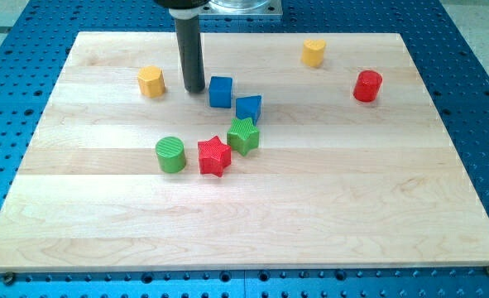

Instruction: Slide the hexagon into the cube

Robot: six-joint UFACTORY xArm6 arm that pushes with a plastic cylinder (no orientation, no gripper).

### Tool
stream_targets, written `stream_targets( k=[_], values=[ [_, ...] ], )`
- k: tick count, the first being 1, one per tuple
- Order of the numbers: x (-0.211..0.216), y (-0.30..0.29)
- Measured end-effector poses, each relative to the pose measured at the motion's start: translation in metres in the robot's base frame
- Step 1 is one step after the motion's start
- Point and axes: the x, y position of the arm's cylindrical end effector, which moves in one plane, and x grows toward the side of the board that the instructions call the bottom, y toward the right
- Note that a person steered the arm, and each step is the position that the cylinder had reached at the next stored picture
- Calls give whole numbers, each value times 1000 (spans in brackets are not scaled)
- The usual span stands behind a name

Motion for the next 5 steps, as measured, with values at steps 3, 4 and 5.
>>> stream_targets(
  k=[3, 4, 5],
  values=[
    [1, -130],
    [28, -90],
    [20, -87]
  ],
)
